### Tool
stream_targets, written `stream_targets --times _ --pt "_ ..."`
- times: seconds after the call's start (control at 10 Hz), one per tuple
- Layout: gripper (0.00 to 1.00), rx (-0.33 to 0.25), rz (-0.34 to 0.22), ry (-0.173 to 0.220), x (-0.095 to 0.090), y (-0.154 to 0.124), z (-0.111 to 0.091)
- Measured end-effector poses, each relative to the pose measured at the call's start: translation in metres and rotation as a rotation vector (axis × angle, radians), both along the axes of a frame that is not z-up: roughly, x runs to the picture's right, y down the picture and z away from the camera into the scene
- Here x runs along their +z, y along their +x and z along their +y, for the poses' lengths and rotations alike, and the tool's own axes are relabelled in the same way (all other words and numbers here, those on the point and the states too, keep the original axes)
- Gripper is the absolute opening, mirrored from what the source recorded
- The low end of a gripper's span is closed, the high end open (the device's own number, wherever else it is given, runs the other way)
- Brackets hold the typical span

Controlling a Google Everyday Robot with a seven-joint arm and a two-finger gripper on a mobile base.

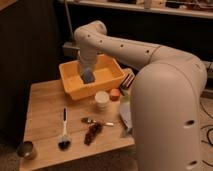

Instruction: Place sponge in tray

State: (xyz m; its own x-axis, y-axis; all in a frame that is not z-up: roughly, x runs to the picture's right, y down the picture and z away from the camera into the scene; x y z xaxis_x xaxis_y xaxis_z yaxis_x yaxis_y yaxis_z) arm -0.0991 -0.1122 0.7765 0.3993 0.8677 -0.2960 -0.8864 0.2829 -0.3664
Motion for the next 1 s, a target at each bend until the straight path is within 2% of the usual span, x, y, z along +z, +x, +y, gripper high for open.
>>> stream_targets --times 0.2,0.4,0.9,1.0 --pt "0.00 0.066 -0.019 0.023 0.017 0.004 -0.019" --pt "0.00 0.113 -0.030 0.036 0.023 0.005 -0.025" --pt "0.01 0.112 -0.030 0.034 0.023 0.004 -0.024" --pt "0.09 0.111 -0.030 0.033 0.023 0.004 -0.024"
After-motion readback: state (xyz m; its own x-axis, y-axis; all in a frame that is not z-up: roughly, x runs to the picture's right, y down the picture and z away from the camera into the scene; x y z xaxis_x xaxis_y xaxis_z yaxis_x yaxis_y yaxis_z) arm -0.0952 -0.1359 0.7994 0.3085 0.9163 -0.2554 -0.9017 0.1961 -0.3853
